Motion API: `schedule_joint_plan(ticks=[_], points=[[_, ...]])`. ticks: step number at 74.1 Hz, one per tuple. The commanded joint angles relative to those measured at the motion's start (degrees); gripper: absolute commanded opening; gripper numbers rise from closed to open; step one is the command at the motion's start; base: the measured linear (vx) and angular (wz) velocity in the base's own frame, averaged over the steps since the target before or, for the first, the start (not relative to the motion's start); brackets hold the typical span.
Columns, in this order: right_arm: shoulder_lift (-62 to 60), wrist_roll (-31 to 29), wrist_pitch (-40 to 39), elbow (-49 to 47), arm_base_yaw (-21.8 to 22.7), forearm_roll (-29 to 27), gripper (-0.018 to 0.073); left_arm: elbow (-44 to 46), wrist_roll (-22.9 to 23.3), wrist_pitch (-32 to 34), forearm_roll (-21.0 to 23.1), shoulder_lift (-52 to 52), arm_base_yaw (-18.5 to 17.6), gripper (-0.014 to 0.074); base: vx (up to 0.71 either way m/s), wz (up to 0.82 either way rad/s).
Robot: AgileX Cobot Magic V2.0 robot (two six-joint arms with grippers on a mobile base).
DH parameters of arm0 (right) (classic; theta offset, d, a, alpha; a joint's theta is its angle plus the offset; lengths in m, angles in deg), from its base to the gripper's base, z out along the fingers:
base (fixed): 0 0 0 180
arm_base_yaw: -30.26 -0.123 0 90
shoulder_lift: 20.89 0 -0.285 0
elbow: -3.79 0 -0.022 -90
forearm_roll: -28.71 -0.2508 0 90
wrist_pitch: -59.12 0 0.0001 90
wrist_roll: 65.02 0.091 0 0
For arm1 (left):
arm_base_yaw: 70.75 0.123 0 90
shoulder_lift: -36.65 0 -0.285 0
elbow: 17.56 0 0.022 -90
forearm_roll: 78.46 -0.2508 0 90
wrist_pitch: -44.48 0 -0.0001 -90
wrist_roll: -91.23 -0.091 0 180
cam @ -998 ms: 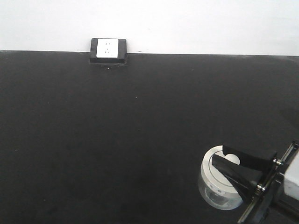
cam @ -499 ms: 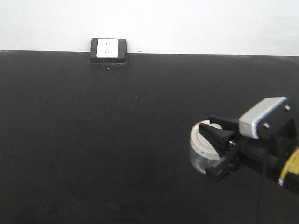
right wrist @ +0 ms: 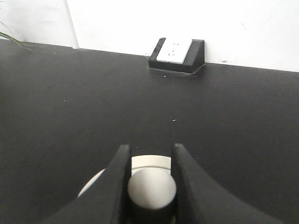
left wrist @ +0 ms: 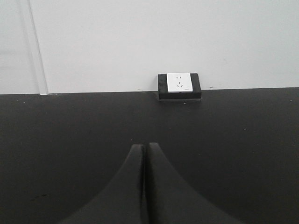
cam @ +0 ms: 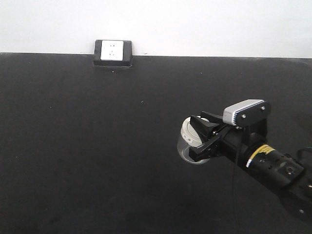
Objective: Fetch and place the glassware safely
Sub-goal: 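Extend the right gripper with the jar over the countertop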
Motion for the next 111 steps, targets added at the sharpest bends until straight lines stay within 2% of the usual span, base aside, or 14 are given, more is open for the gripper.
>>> schedule_joint_plan(ticks=[1, 34, 69, 81, 92, 111], points=[[3.01, -1.06, -10.62, -3.06, 0.12, -1.14, -0.0001, 1.54, 0.34, 4.03, 0.43, -0.97, -0.42, -0.0007, 0.00, 0.00], [15.17, -1.06, -15.89, -9.44, 0.12, 0.30, 0.0004, 1.54, 0.34, 4.03, 0.43, -0.97, -0.42, -0.0007, 0.00, 0.00], [21.42, -1.06, -18.26, -9.74, 0.12, 0.57, 0.0017, 1.54, 0.34, 4.03, 0.43, -0.97, -0.42, -0.0007, 0.00, 0.00], [22.12, -2.61, -18.32, -9.74, 0.12, 3.11, 0.0028, 1.54, 0.34, 4.03, 0.43, -0.97, -0.42, -0.0007, 0.00, 0.00], [22.21, -2.80, -17.08, -9.74, 0.12, 5.40, 0.0075, 1.54, 0.34, 4.03, 0.43, -0.97, -0.42, -0.0007, 0.00, 0.00], [22.21, -2.80, -15.53, -9.69, 0.12, 5.85, 0.0229, 1.54, 0.34, 4.03, 0.43, -0.97, -0.42, -0.0007, 0.00, 0.00]])
